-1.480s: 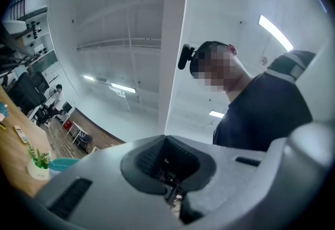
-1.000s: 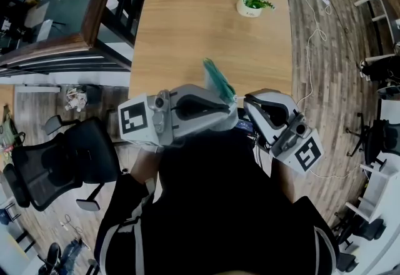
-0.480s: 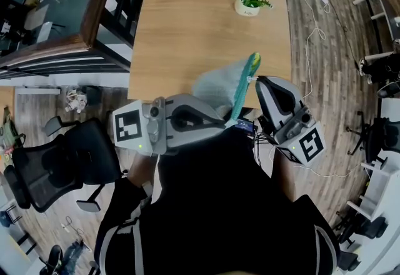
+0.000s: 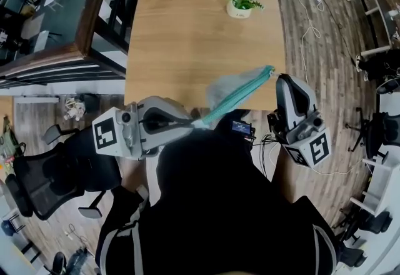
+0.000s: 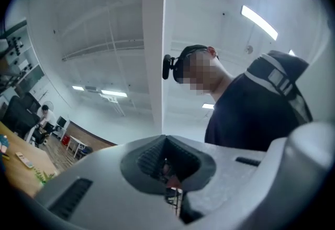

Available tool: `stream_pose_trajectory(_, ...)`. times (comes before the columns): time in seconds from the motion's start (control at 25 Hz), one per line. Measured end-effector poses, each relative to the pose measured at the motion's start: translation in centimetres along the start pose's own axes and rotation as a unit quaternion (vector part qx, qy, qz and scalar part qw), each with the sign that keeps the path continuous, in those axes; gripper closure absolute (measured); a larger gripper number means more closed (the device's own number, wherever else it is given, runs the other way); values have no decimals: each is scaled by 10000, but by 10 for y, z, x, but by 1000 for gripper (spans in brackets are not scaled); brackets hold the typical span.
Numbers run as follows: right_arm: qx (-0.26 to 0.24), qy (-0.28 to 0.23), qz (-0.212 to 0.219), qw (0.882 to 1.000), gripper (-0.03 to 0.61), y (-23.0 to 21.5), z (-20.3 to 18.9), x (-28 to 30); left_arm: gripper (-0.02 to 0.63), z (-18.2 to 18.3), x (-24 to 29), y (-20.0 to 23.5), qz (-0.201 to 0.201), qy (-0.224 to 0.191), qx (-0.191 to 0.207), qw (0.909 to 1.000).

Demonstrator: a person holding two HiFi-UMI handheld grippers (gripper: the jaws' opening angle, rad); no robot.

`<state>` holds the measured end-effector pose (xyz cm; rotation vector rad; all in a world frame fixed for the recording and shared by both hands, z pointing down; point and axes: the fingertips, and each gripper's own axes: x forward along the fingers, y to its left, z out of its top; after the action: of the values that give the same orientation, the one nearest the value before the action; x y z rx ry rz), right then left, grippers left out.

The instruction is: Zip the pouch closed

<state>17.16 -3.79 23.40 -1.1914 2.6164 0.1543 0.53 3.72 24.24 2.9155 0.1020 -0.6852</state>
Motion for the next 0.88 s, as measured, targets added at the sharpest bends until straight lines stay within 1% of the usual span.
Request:
stream_pose_trajectory(0.08, 94, -158, -138, 9997, 563, -9, -1, -5, 614, 9, -8, 16, 391, -246, 33, 9989)
stream_pose_trajectory(0.12, 122, -209, -278, 9993, 550, -17, -2, -10, 614, 14, -13, 25, 640, -382, 62, 9972)
stream_pose_trajectory(0.16, 94, -198, -439, 9988, 505, -23, -4, -13, 614, 19, -21, 35, 933, -504, 129, 9943)
stream_pose_trajectory(0.2, -19, -105, -596, 9982, 480, -27, -6, -16, 614, 23, -30, 45, 1278, -578, 242, 9898)
stream_pose_trajectory(0.28, -421, 234, -830, 9954, 480, -34, -15, -19, 614, 28, -49, 66, 2037, -578, 485, 9761)
stream_pose_trajectory(0.36, -712, 496, -941, 9918, 480, -37, -23, -22, 614, 29, -68, 86, 2781, -568, 612, 9569)
stream_pose_trajectory(0.4, -748, 557, -977, 9908, 480, -37, -25, -22, 614, 29, -79, 96, 3199, -525, 675, 9436)
stream_pose_trajectory(0.44, -741, 576, -1000, 9906, 480, -37, -26, -21, 614, 26, -89, 107, 3692, -351, 807, 9252)
stream_pose_trajectory(0.48, -745, 581, -1009, 9904, 480, -36, -26, -20, 614, 22, -99, 118, 4212, -21, 1033, 9011)
stream_pose_trajectory(0.52, -794, 604, -1011, 9899, 480, -34, -27, -19, 614, 17, -107, 127, 4654, 384, 1325, 8743)
stream_pose_trajectory(0.56, -864, 640, -1003, 9891, 480, -33, -28, -17, 614, 12, -111, 133, 4935, 746, 1608, 8515)
stream_pose_trajectory(0.6, -922, 678, -986, 9885, 480, -30, -29, -15, 614, 7, -111, 136, 5045, 998, 1818, 8381)
stream_pose_trajectory(0.64, -962, 725, -968, 9880, 480, -28, -30, -13, 614, 4, -108, 137, 5035, 1149, 1942, 8340)
stream_pose_trajectory(0.68, -984, 773, -956, 9875, 480, -27, -31, -12, 614, 1, -104, 136, 4975, 1237, 2008, 8348)
stream_pose_trajectory(0.76, -992, 814, -959, 9871, 482, -26, -32, -13, 614, -1, -97, 136, 4857, 1314, 2066, 8391)
stream_pose_trajectory(0.88, -983, 755, -1009, 9872, 482, -27, -29, -14, 614, -4, -92, 137, 4774, 1322, 2012, 8450)
